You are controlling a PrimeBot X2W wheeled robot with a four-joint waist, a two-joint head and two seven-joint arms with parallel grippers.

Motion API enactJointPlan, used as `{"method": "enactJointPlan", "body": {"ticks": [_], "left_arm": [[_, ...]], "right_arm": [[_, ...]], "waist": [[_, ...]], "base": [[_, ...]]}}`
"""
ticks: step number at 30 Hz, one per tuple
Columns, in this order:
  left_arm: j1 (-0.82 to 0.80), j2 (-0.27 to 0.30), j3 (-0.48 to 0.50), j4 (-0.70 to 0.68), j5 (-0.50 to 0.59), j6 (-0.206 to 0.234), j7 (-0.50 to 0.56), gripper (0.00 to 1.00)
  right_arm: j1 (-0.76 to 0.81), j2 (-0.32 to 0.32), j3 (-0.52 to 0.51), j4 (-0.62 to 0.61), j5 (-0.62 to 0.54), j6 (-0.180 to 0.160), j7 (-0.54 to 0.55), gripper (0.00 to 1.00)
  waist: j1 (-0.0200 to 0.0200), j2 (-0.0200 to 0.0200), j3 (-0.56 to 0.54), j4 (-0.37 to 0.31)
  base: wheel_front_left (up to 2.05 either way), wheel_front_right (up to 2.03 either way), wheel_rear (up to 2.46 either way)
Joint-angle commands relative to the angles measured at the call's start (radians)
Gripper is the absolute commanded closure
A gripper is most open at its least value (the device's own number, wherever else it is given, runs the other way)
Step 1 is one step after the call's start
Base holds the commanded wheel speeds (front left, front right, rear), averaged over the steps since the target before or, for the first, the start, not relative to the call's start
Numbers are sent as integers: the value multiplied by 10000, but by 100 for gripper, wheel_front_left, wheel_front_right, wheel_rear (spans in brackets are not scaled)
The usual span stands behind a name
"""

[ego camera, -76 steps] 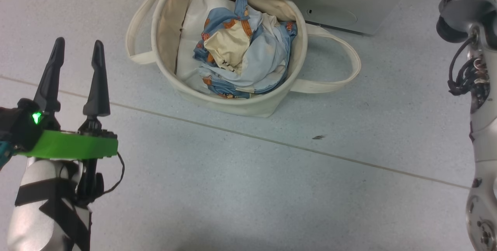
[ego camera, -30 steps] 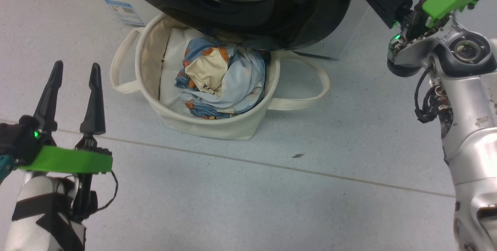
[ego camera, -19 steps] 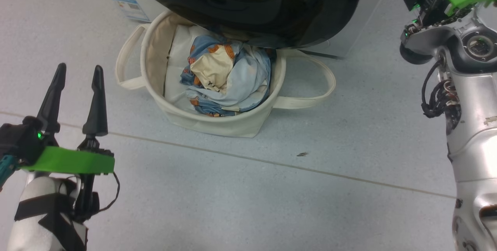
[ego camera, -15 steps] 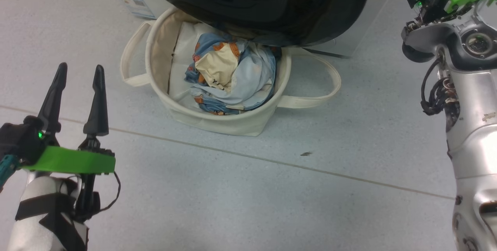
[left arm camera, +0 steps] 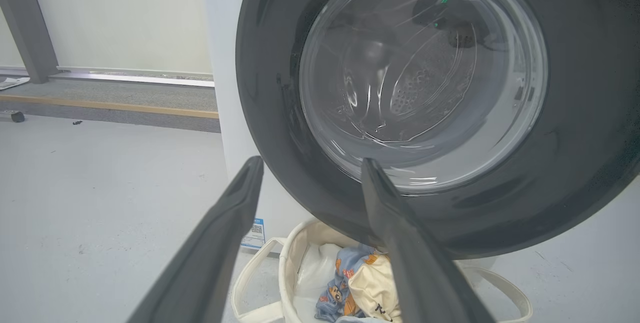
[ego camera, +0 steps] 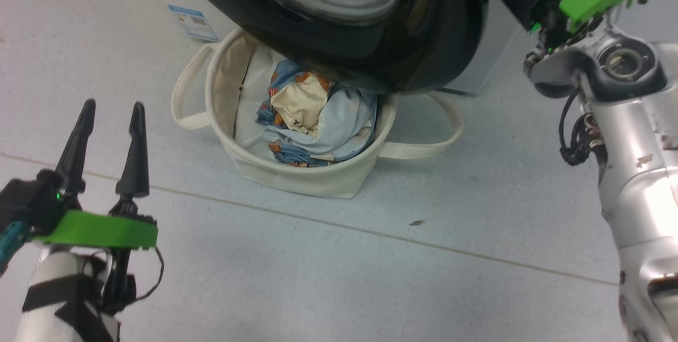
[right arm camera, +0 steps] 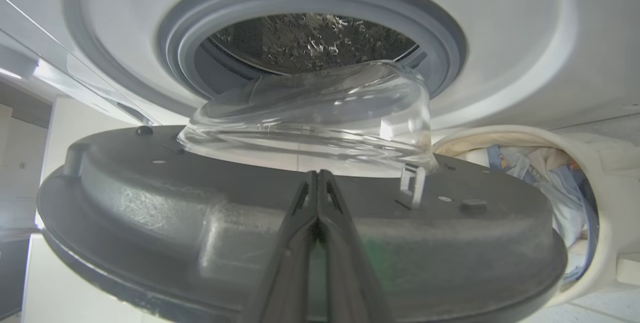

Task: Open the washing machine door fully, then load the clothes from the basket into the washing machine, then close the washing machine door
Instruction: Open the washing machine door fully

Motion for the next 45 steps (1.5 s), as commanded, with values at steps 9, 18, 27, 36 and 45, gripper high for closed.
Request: {"method": "enactJointPlan", "body": {"ticks": [9, 18, 27, 36, 45], "left_arm": [[947, 610, 757, -157, 24, -56, -46, 0], [1728, 576, 1159, 136, 48, -56, -46, 0], [2081, 535, 1224, 382, 175, -56, -46, 0], [2126, 522, 1310, 432, 241, -53, -46, 0], [2339, 559, 1607, 278, 187, 57, -46, 0]], "right_arm": [[1049, 303, 983, -1370, -166, 10, 1030, 100], [2191, 393, 1733, -2098, -582, 10, 1663, 100], [2602, 635, 2008, -1596, -1117, 10, 1545, 100], [2661, 888, 2140, -1444, -1202, 10, 1436, 100], [2475, 1079, 2511, -1348, -1054, 10, 1420, 100]], "waist": [[0, 0, -954, 47], [0, 0, -2180, 891], [0, 0, -2905, 2057], [0, 0, -3108, 3191], [0, 0, -3045, 3701]], "base": [[0, 0, 0], [0, 0, 0], [0, 0, 0], [0, 0, 0], [0, 0, 0]]}}
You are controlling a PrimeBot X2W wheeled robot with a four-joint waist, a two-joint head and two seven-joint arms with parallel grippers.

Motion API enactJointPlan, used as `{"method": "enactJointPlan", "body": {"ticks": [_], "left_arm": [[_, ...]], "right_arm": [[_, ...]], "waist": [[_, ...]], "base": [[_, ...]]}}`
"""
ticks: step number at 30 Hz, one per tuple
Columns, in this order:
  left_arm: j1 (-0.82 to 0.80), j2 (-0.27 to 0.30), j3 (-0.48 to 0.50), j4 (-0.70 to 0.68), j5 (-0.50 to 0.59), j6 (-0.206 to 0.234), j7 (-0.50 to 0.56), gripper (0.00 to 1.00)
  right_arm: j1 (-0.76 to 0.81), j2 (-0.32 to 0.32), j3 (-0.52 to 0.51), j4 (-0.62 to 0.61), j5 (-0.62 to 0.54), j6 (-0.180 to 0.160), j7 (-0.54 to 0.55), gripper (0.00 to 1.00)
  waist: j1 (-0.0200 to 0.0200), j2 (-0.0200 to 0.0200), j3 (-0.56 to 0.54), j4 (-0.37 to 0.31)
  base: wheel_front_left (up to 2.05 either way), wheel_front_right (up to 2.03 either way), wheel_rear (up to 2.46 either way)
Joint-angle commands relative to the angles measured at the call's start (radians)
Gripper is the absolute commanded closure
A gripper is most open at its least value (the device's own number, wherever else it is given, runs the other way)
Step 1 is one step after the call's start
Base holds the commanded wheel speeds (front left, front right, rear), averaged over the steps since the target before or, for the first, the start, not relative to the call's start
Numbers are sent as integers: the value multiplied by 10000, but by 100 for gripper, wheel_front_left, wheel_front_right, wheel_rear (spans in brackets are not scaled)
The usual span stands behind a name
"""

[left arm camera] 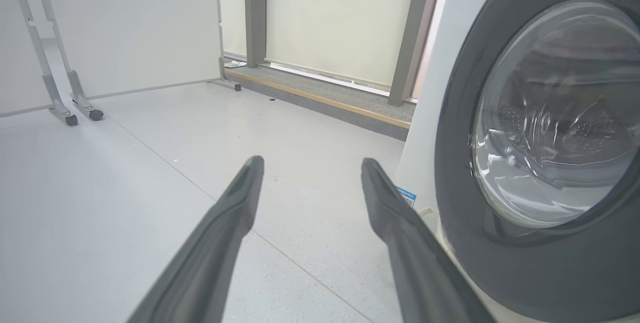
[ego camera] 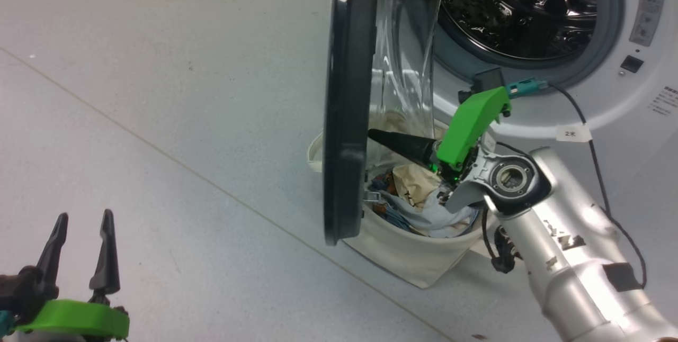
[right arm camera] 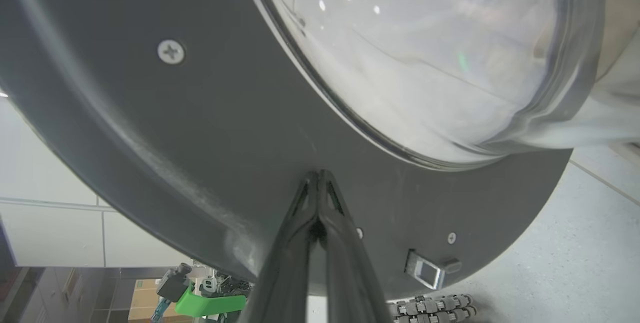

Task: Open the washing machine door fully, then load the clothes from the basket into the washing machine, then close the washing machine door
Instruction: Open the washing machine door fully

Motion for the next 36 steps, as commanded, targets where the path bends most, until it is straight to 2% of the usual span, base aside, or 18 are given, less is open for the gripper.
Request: {"method": "enactJointPlan", "body": {"ticks": [1, 12, 18, 19, 20, 21, 22, 25, 30, 33, 36], "left_arm": [[-241, 331, 445, -394, 3, 38, -47, 0], [9, 269, 682, -783, -41, 119, -47, 0], [-74, 334, 561, -723, 0, 94, -47, 0], [-94, 356, 524, -702, 14, 88, -47, 0], [-118, 376, 488, -680, 19, 82, -47, 0], [-138, 400, 451, -644, 25, 76, -47, 0], [-157, 419, 413, -605, 28, 71, -47, 0], [-212, 476, 299, -473, 24, 57, -47, 0], [-288, 584, 119, -318, 18, 37, -14, 0], [-255, 634, 134, -302, -17, 50, -16, 0], [-216, 673, 146, -311, -52, 67, -17, 0]], "right_arm": [[-315, 268, 162, -324, 63, 10, -91, 100], [-783, 336, 908, -100, 372, 10, -595, 100], [-649, 274, 930, -356, 322, 10, -1340, 100], [-554, 205, 900, -467, 312, 10, -1488, 74], [-455, 100, 886, -606, 242, 10, -1671, 28], [-337, -18, 897, -772, 139, 10, -1867, 4], [-189, -146, 906, -967, 24, 10, -2092, 0], [350, -618, 955, -1639, -539, 10, -2995, 0], [1346, -1812, 1415, -2850, -2570, 10, -5072, 0], [1928, -2440, 1488, -2958, -4214, 10, -6426, 0], [2510, -2598, 1074, -2613, -5460, 10, -7342, 0]], "waist": [[1, -1, 44, 33], [1, -1, 118, 147], [1, -1, -36, 72], [1, -1, -99, 49], [1, -1, -147, 27], [1, -1, -210, -1], [1, -1, -276, -30], [1, -1, -462, -129], [1, -1, -704, -402], [1, -1, -788, -681], [1, -1, -847, -943]], "base": [[0, 0, 0], [0, 0, 0], [0, 0, 0], [0, 0, 0], [0, 0, 0], [0, 0, 0], [0, 0, 0], [0, 0, 0], [0, 0, 0], [0, 0, 0], [0, 0, 0]]}}
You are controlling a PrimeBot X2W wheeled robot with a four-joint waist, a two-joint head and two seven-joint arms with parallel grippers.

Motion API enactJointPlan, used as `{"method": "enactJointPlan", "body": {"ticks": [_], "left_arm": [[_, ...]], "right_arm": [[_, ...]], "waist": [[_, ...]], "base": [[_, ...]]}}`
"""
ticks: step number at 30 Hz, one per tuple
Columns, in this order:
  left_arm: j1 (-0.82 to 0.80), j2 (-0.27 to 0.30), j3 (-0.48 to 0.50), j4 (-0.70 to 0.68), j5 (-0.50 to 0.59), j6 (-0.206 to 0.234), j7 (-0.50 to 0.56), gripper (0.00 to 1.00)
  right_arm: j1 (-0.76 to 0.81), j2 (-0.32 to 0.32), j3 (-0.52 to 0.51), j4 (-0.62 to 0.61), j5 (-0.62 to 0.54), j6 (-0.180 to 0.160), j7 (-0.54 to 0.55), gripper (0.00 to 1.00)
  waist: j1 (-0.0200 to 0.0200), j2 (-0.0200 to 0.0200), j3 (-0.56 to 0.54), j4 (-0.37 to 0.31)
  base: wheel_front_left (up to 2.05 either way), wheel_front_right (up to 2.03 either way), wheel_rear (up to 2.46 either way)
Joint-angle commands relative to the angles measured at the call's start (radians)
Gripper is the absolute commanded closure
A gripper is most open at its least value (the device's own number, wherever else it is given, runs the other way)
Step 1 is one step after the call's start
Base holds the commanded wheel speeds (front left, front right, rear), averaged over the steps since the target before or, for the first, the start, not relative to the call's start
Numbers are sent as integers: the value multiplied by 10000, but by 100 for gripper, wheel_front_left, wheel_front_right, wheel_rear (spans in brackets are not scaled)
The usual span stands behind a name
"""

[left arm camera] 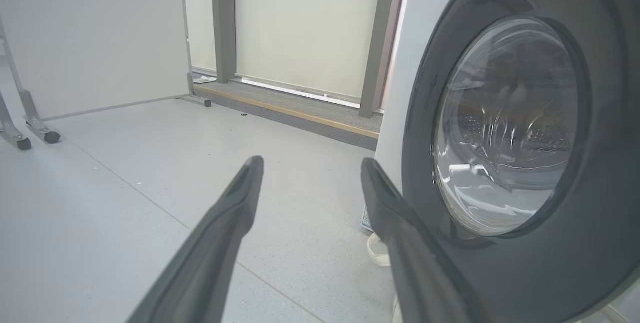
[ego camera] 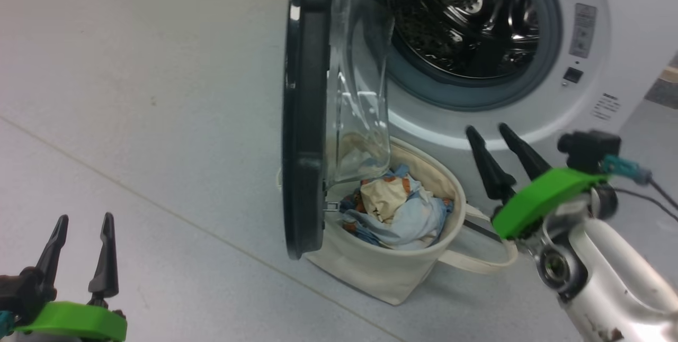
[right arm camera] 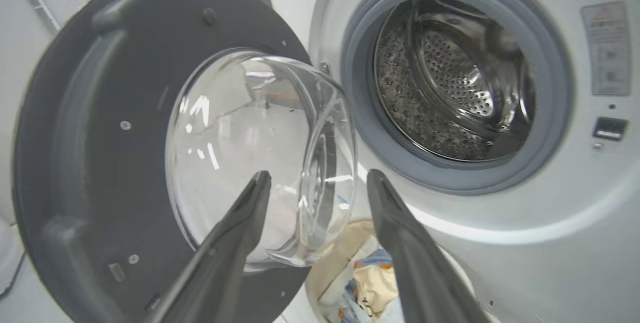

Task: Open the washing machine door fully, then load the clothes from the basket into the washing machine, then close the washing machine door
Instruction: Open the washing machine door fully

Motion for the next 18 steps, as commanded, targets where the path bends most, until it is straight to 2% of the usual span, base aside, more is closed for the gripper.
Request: {"method": "enactJointPlan", "body": {"ticks": [1, 8, 18], "left_arm": [[-344, 391, 348, -325, -60, 14, -20, 0], [-281, 427, 316, -441, -113, 61, -23, 0], [-236, 411, 186, -466, -171, 70, -29, 0]], "right_arm": [[433, -2, -591, 49, -924, 8, -681, 0], [1573, 285, -1928, 291, -2258, 8, -1386, 0], [2804, 737, -3247, 412, -3361, 8, -1817, 0]], "waist": [[0, -1, -97, -356], [0, -1, -152, -659], [0, -1, -216, -708]], "base": [[0, 0, 0], [0, 0, 0], [0, 0, 0]]}}
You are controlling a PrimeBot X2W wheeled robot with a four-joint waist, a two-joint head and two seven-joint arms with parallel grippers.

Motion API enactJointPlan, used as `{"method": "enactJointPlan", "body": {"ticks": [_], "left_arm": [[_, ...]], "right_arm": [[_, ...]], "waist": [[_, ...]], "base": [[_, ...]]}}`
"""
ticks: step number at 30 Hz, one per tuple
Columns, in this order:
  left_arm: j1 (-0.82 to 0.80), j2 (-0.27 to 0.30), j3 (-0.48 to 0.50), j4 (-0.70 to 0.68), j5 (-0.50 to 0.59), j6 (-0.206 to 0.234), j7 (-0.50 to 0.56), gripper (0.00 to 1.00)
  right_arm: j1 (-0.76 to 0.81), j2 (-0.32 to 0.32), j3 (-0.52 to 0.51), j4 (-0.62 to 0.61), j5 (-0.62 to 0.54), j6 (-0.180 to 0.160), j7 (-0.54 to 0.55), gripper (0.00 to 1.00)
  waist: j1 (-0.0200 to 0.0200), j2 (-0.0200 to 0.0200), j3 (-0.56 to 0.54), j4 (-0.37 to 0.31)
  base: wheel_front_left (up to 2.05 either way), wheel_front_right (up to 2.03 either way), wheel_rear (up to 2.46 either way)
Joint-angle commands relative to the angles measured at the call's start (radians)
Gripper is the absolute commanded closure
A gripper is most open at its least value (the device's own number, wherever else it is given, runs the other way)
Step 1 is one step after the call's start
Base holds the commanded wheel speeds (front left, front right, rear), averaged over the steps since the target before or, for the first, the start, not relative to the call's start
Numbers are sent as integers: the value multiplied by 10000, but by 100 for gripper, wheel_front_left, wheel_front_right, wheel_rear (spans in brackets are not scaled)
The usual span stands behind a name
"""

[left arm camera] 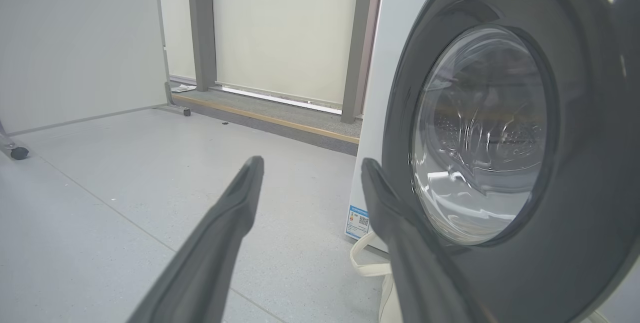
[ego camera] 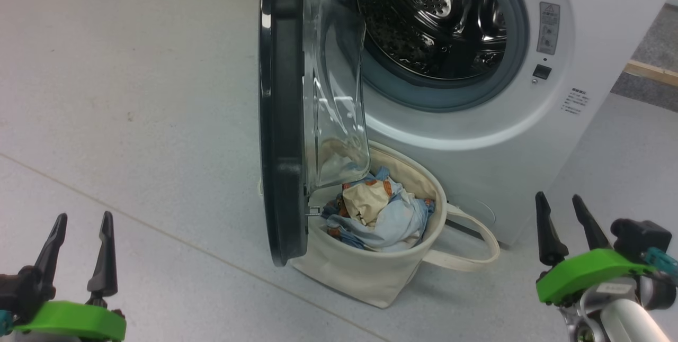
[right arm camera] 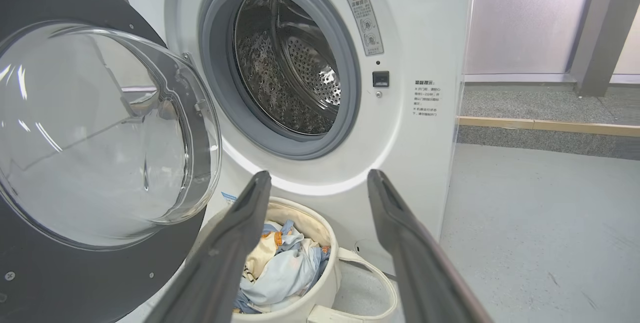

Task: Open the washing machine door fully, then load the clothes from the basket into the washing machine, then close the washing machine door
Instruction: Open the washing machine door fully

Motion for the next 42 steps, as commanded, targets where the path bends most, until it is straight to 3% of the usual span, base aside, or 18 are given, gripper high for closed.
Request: {"method": "enactJointPlan", "body": {"ticks": [1, 38, 39, 40, 42], "left_arm": [[-250, 304, 238, -373, -66, 42, -30, 0], [-300, 347, -48, -385, -237, 209, -46, 1], [-305, 340, -68, -389, -238, 207, -46, 35], [-314, 335, -98, -389, -236, 203, -46, 100], [-353, 324, -185, -433, -229, 179, -47, 100]], "right_arm": [[-176, -46, -9, -340, -152, 8, -189, 0], [34, 562, -565, -451, -949, 8, 215, 0], [34, 571, -577, -457, -953, 8, 224, 0], [35, 580, -590, -462, -956, 8, 231, 0], [43, 602, -611, -472, -967, 8, 244, 0]], "waist": [[0, -1, -10, -6], [0, -1, 60, -141], [0, -1, 63, -151], [0, -1, 66, -160], [0, -1, 76, -179]], "base": [[0, 0, 0], [0, 0, 0], [0, 0, 0], [0, 0, 0], [0, 0, 0]]}}
